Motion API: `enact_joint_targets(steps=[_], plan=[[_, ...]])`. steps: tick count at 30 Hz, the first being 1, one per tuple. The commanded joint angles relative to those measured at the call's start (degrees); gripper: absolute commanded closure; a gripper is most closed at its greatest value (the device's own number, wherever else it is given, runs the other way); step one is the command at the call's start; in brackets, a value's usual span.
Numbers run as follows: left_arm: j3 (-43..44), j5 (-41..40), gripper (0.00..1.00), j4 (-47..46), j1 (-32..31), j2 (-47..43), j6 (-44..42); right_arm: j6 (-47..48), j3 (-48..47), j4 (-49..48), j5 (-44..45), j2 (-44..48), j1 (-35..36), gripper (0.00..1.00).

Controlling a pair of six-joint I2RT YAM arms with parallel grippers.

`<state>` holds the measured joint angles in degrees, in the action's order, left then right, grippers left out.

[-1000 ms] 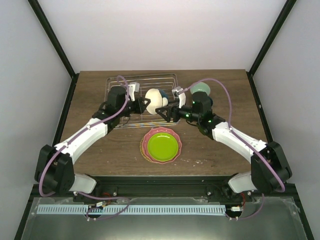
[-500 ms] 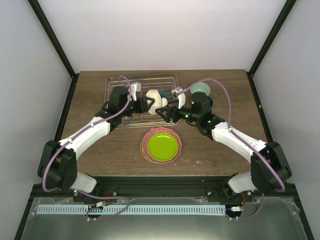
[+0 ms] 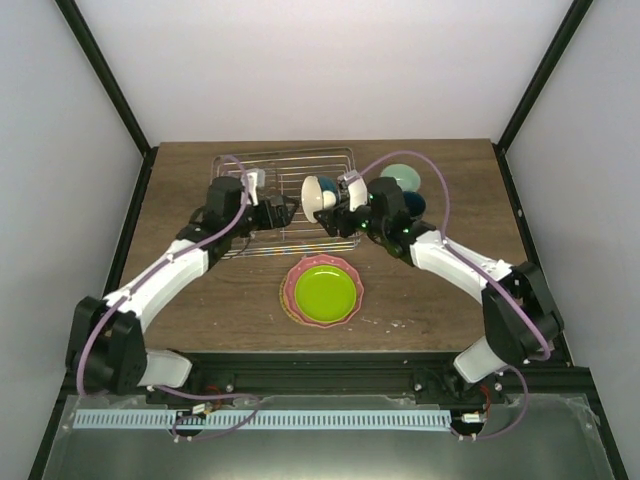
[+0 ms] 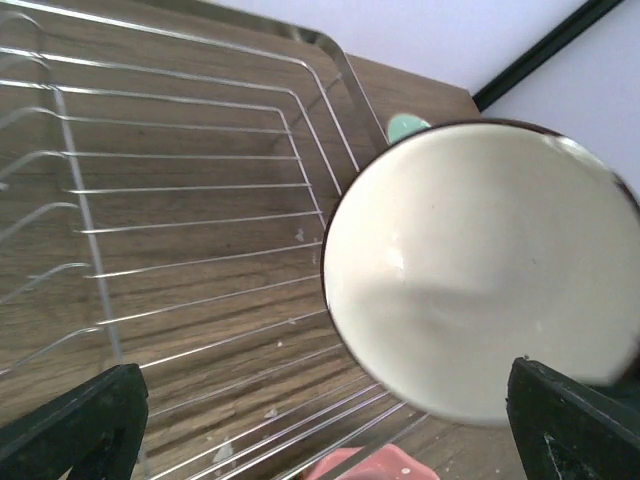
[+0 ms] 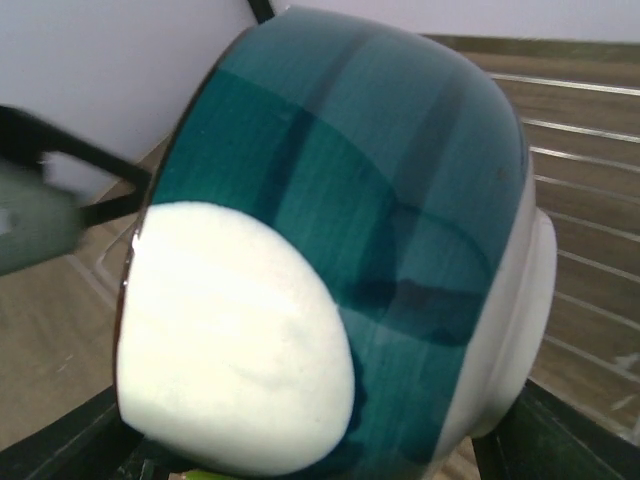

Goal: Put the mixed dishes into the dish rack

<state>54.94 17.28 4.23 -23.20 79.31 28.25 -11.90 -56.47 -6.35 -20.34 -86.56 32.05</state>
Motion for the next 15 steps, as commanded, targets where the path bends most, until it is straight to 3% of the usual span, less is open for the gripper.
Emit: enact_joint_targets(steps=[1,15], plan=[[-0.53,-4.68,0.0,5.56,1.68,-7.43,-3.33,4.2,-9.41,2.06,8.28,-1.94,0.03,0.39],[-0.76,-13.65,0.0,15.01,6.45,-16.42,-7.88,16.48,-36.25,22.49,42.3,-23.2,5.92,0.38]])
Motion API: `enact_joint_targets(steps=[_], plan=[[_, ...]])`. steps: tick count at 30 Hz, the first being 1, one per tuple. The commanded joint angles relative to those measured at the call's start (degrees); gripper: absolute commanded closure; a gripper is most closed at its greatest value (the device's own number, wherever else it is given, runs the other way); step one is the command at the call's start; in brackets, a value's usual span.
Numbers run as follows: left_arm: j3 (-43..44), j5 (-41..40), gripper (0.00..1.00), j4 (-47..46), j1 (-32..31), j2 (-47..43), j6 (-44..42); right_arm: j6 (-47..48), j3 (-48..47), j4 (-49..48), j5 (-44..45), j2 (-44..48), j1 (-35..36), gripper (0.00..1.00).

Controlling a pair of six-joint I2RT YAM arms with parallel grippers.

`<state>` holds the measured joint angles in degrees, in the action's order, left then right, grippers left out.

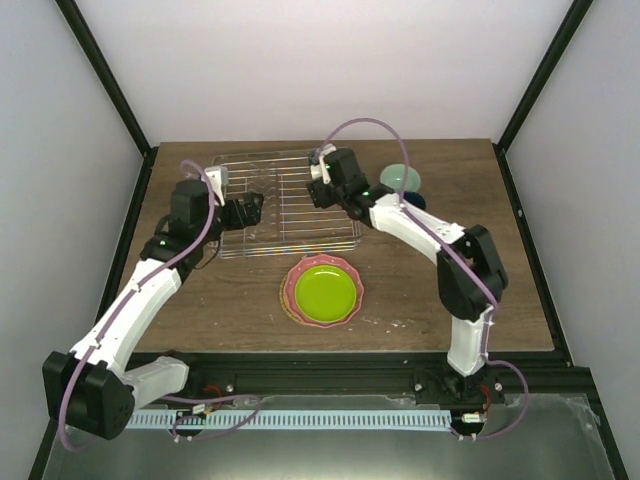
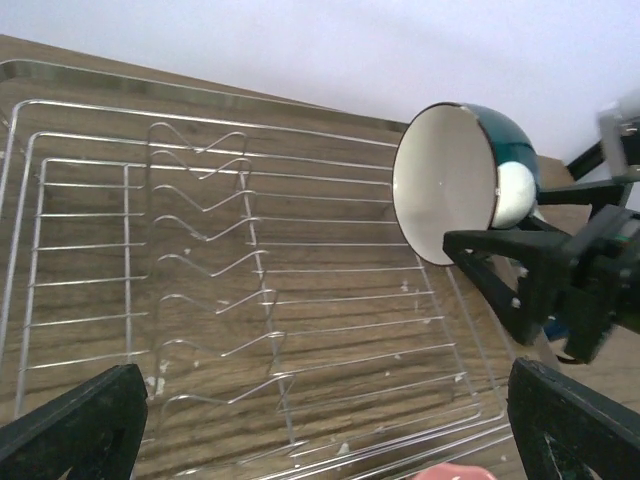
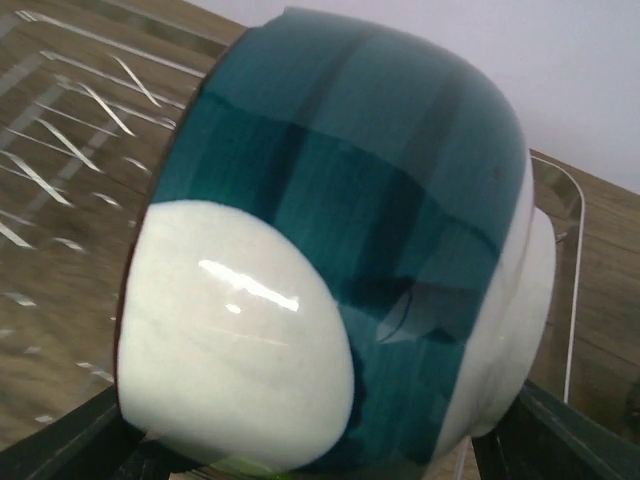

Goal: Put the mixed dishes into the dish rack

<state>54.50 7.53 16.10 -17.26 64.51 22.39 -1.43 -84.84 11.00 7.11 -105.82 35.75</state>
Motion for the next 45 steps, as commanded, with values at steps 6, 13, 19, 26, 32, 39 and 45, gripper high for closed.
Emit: enact_joint_targets(steps=[6,13,19,26,32,39,45], plan=[[-0.76,-4.01,0.0,4.15,2.69,-3.86,-1.96,12.15,-15.22,8.61,25.96,-11.53,4.15,0.38],[-2.04,-0.51,0.0,3.53,5.94,-5.89,-1.01,17.04,-19.52,8.57,31.47,-17.51,4.77,0.37],[-2.02,-0.26,0.0,3.6,6.12,-5.41,-1.06,22.97,-21.0,6.27,35.73,-21.44,4.77,0.37],[-1.88,-0.23,0.0,3.67,6.2,-5.18,-0.99,26.63,-21.07,5.82,37.26,-24.11,4.77,0.35],[-1.94,0.1,0.0,3.43,6.24,-5.36,-0.69,25.91,-21.24,8.22,34.78,-23.69,4.73,0.11],[-1.94,0.23,0.0,3.59,6.2,-5.49,-0.6,23.69,-22.2,11.66,30.53,-23.22,4.73,0.0],[-2.05,0.21,0.0,3.6,6.25,-5.47,-0.6,21.82,-23.09,15.42,26.31,-22.73,4.76,0.0]])
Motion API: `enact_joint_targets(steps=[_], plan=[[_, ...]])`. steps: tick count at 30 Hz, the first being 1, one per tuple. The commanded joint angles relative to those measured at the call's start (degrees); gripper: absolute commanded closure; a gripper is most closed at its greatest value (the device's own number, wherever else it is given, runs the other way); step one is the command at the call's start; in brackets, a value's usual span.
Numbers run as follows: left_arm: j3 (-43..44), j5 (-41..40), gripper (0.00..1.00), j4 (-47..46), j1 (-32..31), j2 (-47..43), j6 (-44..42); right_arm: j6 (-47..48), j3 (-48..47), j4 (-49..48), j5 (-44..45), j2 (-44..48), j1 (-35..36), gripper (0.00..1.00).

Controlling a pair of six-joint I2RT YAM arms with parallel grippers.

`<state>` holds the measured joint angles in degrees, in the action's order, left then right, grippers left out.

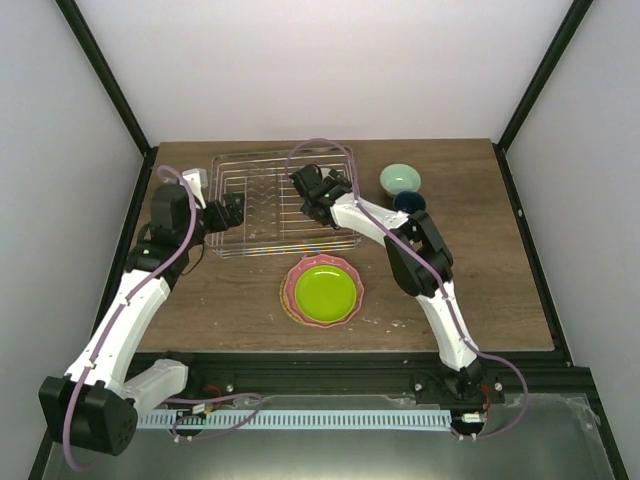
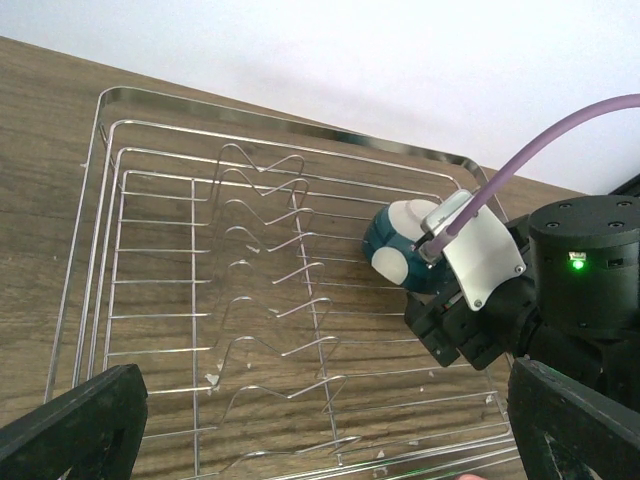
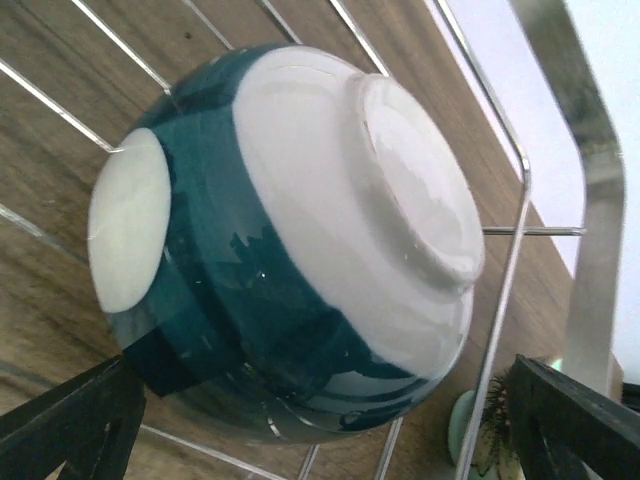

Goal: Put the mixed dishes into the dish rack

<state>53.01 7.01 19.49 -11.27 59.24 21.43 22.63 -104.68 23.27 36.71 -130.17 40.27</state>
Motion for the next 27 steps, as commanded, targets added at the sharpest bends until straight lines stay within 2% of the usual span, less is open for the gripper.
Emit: enact_joint_targets(steps=[1,10,20,27], plan=[[-0.62,0.8,0.0,0.28,0.25,-0.13,0.37,-2.4,-3.25,3.78,-3.88,1.84,0.25,0.0],[-0.68,1.37,0.0,-0.02,0.22,0.63,0.45,-2.68,-0.86,9.42,-9.65,4.38,0.77,0.0],[-0.81,1.78,0.0,-0.29,0.24,1.55,0.07,-5.51,4.36,4.99,-20.08,16.08,0.69,0.0],[-0.32,2.47,0.0,0.01,0.21,2.63,-1.6,-12.08,8.7,2.58,-21.21,24.18,-3.87,0.0]])
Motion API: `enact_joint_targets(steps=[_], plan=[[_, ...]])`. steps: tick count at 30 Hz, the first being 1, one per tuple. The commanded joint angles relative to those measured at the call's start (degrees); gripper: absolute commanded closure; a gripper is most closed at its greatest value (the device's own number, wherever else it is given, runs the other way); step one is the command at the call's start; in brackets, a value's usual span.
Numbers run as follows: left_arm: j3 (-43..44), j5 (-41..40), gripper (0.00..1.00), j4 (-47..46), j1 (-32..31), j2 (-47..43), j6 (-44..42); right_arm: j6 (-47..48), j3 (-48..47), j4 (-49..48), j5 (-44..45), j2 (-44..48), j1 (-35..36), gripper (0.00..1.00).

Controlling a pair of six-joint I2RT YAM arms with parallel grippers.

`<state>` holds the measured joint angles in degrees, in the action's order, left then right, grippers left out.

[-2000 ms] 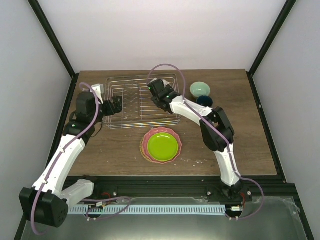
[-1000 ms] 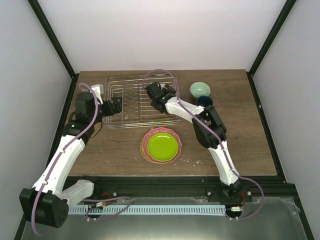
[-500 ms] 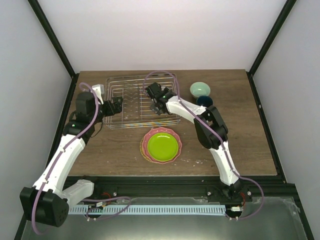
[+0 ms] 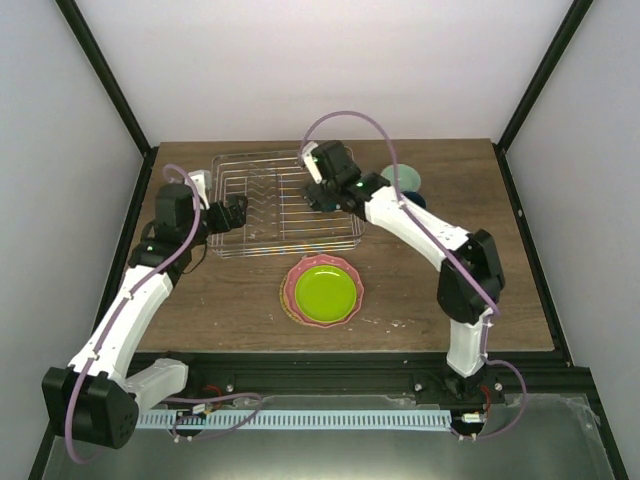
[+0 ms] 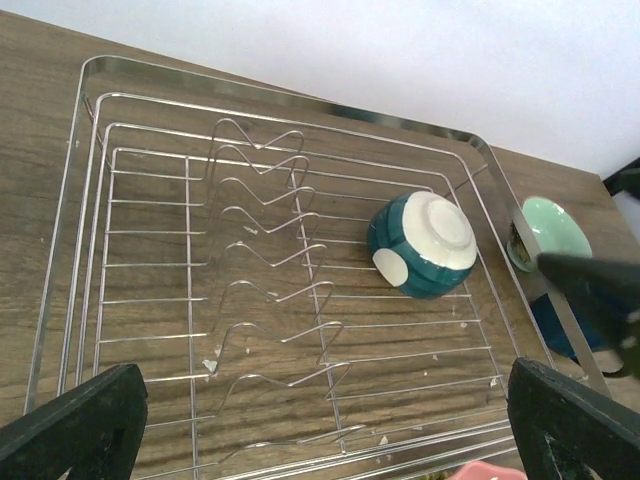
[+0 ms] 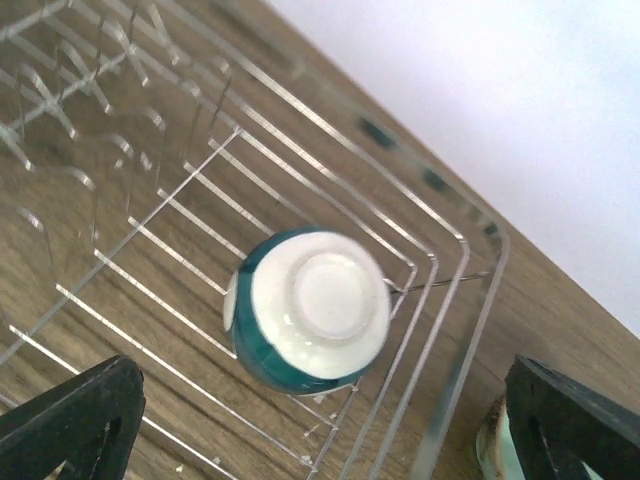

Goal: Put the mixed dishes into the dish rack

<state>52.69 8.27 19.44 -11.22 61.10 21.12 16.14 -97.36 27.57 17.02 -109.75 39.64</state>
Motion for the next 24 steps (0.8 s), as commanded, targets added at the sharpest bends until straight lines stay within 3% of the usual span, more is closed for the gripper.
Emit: enact_joint_targets(steps=[1,7,12,24], plan=[[0.23,1.8,0.0,-0.2,0.23,1.25,-1.73,-7.6,1.65,-1.36,-1.66,4.32,-4.9,0.0],[2.17,4.49,0.0,-0.08,-0.43,4.75,-2.96,-21.99,4.29,1.39,-4.35,6.2,-19.91,0.01],[2.33,4.3,0.0,-0.79,-1.36,5.94,-2.81,-25.33,5.41,3.39,-5.82,3.61,-29.5,0.04],[2.64,2.89,0.0,-0.12,-1.85,6.58,-3.52,-24.84,5.94,1.58,-14.44,-3.64,-35.71,0.1]])
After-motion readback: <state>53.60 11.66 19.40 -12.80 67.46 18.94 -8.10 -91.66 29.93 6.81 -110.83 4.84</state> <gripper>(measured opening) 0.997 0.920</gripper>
